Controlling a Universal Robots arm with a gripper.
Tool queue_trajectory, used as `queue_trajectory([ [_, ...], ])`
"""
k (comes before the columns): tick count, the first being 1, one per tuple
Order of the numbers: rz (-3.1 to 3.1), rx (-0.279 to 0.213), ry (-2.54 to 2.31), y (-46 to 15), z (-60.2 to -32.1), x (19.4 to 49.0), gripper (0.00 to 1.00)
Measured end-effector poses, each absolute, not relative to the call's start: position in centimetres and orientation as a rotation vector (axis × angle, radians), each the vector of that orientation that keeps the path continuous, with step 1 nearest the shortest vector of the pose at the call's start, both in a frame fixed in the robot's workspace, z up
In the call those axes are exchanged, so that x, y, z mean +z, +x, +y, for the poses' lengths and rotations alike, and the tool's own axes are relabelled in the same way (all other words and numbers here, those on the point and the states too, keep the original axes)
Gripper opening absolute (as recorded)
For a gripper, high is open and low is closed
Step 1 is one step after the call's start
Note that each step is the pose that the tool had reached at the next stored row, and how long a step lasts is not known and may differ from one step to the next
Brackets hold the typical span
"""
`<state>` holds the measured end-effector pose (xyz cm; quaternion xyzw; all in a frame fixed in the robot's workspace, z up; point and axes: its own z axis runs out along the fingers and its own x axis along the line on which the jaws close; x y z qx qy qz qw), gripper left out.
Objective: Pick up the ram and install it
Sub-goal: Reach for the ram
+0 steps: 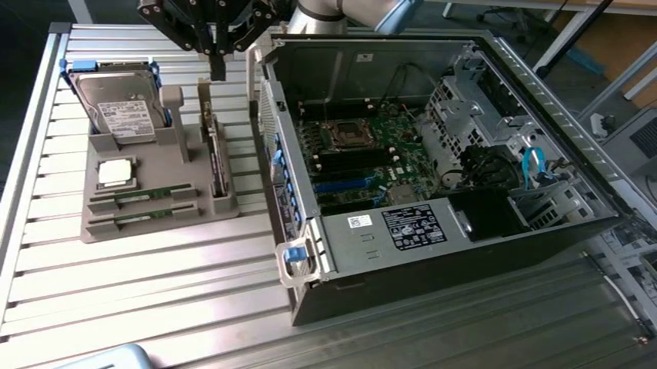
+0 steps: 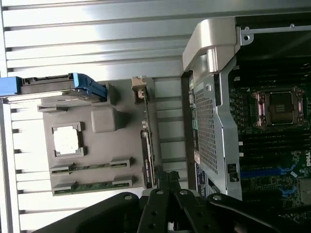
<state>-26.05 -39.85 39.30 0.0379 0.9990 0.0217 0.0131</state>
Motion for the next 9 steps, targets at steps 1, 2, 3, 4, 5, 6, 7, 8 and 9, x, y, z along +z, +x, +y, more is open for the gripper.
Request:
queue_trajectory([
  [1,3.112,0.068,0.118,-26.3,-39.9,39.3,0.11],
  [2,3.112,0.068,0.118,-26.5,-39.9,39.3,0.11],
  [3,3.112,0.068,0.118,-26.8,-39.9,39.3,0.11],
  [4,3.112,0.068,0.118,-27.1,-39.9,39.3,0.11],
  [5,3.112,0.068,0.118,-27.3,-39.9,39.3,0.11],
  [6,3.112,0.068,0.118,-27.6,-39.9,39.3,0.11],
  [7,3.113,0.068,0.118,-27.9,-39.8,39.3,0.11],
  [8,3.113,0.068,0.118,-28.3,-39.8,39.3,0.11],
  [9,3.113,0.068,0.118,-28.5,-39.8,39.3,0.11],
])
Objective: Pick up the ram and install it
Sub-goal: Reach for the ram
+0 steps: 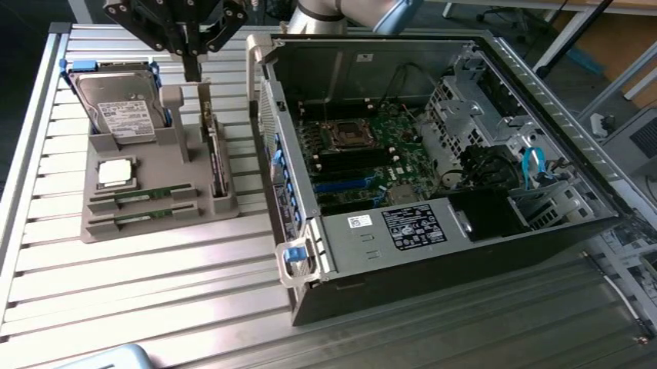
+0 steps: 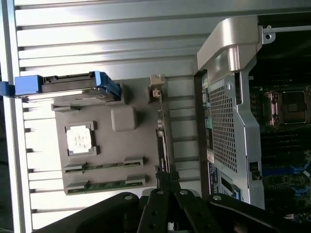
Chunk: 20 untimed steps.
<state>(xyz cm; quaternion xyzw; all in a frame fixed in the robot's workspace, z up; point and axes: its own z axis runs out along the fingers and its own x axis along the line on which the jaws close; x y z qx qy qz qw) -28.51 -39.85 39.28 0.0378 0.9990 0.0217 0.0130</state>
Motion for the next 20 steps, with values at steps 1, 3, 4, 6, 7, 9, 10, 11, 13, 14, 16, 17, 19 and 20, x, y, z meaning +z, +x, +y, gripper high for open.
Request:
queue_trajectory([
  [1,3.112,0.068,0.118,-28.9,-39.8,39.3,0.11],
  [3,3.112,0.068,0.118,-29.5,-39.8,39.3,0.11],
  [4,3.112,0.068,0.118,-29.8,-39.8,39.3,0.11],
  [6,3.113,0.068,0.118,-30.4,-39.8,39.3,0.11],
  [7,3.112,0.068,0.118,-30.7,-39.8,39.3,0.11],
  [9,3.113,0.068,0.118,-31.4,-39.8,39.3,0.11],
  [10,3.112,0.068,0.118,-31.6,-39.8,39.3,0.11],
  [11,3.112,0.068,0.118,-32.0,-39.8,39.3,0.11],
  [13,3.113,0.067,0.118,-32.5,-39.8,39.3,0.11],
  [14,3.113,0.068,0.118,-32.9,-39.8,39.3,0.11],
  [16,3.112,0.068,0.118,-33.5,-39.8,39.3,0.11],
  [17,3.112,0.068,0.118,-33.8,-39.8,39.3,0.11],
  [19,3.113,0.068,0.118,-34.4,-39.8,39.3,0.11],
  [20,3.113,0.068,0.118,-34.6,-39.8,39.3,0.11],
])
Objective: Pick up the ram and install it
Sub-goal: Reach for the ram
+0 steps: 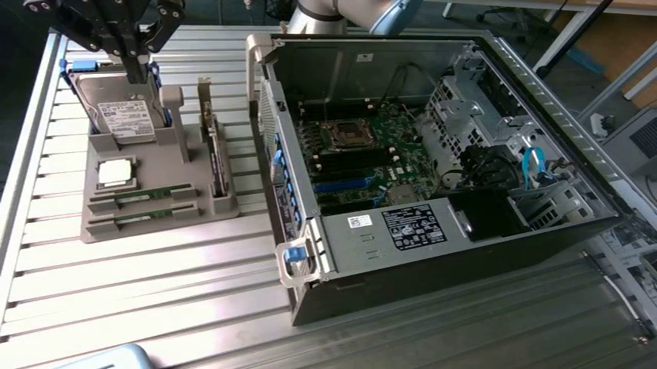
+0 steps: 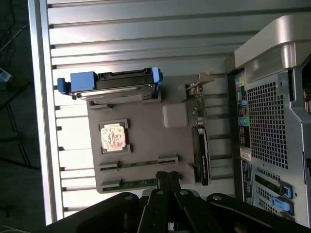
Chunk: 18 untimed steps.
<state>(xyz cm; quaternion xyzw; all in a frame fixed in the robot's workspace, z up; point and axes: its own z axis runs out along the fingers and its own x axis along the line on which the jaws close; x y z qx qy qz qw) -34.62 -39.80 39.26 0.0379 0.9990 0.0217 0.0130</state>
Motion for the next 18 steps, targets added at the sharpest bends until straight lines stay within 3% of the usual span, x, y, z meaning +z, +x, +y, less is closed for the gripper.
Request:
queue_trajectory([
  [18,3.112,0.068,0.118,-37.1,-39.8,39.3,0.11],
])
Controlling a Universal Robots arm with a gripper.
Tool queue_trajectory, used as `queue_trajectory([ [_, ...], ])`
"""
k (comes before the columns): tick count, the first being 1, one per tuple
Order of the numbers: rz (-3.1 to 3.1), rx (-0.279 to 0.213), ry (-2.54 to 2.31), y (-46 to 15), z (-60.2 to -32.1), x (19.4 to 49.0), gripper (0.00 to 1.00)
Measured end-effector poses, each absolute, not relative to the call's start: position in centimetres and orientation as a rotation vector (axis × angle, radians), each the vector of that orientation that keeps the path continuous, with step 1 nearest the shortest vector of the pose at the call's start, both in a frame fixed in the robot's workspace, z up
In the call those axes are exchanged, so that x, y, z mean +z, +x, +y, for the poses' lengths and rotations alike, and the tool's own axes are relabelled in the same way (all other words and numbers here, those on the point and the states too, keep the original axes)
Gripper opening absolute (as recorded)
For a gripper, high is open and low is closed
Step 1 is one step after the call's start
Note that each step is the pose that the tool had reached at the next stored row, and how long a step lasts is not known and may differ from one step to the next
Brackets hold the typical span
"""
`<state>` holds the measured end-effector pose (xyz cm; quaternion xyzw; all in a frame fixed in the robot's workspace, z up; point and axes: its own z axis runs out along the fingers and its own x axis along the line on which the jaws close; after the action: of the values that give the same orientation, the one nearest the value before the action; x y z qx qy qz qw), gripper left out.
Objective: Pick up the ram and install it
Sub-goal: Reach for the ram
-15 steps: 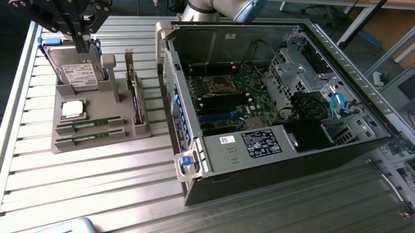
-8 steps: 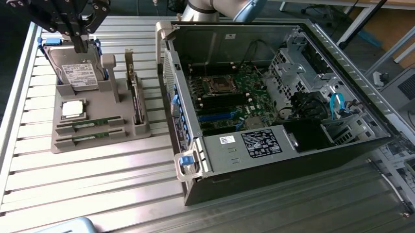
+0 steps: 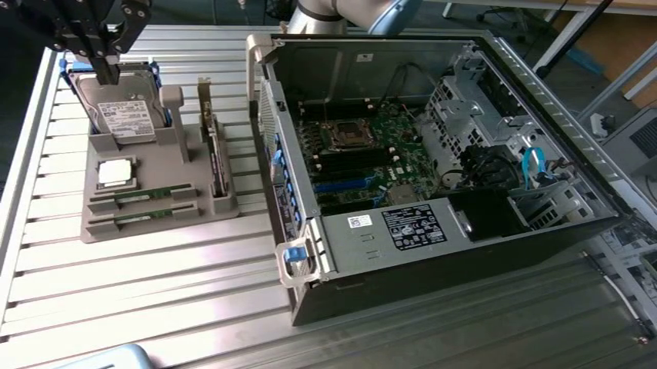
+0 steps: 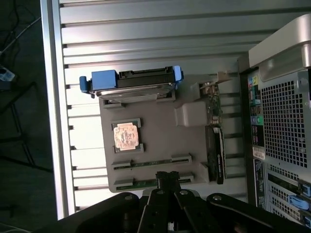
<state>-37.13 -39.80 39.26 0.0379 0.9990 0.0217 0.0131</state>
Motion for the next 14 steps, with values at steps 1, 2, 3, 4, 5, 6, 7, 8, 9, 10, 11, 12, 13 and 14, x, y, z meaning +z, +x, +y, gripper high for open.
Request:
queue_trajectory([
  [1,3.112,0.068,0.118,-37.34,-39.8,39.26,0.11],
  [2,3.112,0.068,0.118,-37.34,-39.8,39.26,0.11],
  [3,3.112,0.068,0.118,-37.34,-39.8,39.26,0.11],
  [4,3.112,0.068,0.118,-37.34,-39.8,39.26,0.11],
  [5,3.112,0.068,0.118,-37.34,-39.8,39.26,0.11],
  [6,3.113,0.068,0.118,-37.34,-39.8,39.26,0.11],
  [7,3.112,0.068,0.118,-37.34,-39.8,39.26,0.11],
  [8,3.113,0.068,0.118,-37.34,-39.8,39.26,0.11],
  [9,3.112,0.068,0.118,-37.34,-39.8,39.26,0.11],
  [10,3.113,0.068,0.118,-37.34,-39.8,39.26,0.11],
  [11,3.113,0.068,0.118,-37.34,-39.8,39.26,0.11],
  [12,3.113,0.068,0.118,-37.35,-39.81,39.26,0.11],
  [13,3.113,0.068,0.118,-37.35,-39.86,39.26,0.11],
  [14,3.112,0.068,0.118,-37.35,-39.92,39.26,0.11],
])
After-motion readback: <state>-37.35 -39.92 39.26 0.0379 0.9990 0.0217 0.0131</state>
